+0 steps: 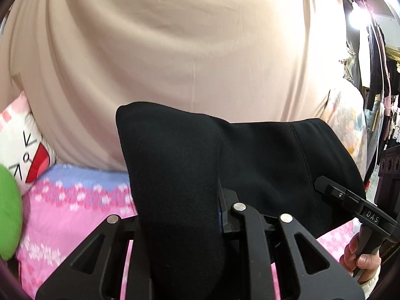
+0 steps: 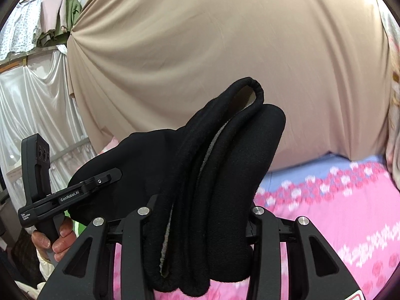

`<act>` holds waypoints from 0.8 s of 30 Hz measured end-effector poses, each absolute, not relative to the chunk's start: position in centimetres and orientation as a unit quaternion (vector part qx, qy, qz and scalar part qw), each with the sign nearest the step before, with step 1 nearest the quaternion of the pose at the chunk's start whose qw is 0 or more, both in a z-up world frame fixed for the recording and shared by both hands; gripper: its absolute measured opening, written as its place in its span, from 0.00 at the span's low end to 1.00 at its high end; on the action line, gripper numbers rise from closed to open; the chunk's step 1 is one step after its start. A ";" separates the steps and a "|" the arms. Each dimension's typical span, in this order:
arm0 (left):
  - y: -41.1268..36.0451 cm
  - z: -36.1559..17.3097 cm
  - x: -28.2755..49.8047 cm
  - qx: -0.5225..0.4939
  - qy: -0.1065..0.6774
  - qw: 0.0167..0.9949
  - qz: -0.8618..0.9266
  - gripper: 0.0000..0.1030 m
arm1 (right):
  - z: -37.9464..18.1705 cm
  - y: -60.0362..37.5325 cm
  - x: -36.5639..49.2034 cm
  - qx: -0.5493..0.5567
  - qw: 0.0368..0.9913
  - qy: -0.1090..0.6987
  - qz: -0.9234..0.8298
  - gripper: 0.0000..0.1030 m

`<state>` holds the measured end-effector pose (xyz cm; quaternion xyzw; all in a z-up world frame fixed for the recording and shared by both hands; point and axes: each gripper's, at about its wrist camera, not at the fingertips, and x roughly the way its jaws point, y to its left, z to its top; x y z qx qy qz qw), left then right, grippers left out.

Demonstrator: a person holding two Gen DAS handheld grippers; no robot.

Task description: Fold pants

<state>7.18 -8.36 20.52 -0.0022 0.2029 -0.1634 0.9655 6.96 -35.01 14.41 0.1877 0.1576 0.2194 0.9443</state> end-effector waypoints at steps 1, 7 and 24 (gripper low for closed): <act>-8.4 20.7 7.7 0.001 0.198 0.967 -0.162 0.18 | 14.7 -35.1 7.9 0.189 0.945 0.150 0.220 0.37; -9.0 20.7 12.2 0.008 0.185 0.971 -0.152 0.18 | 14.7 -35.8 13.1 0.206 0.943 0.134 0.225 0.37; -11.5 11.0 27.2 0.041 0.246 0.964 -0.089 0.18 | 5.4 -34.7 28.2 0.220 0.932 0.202 0.206 0.37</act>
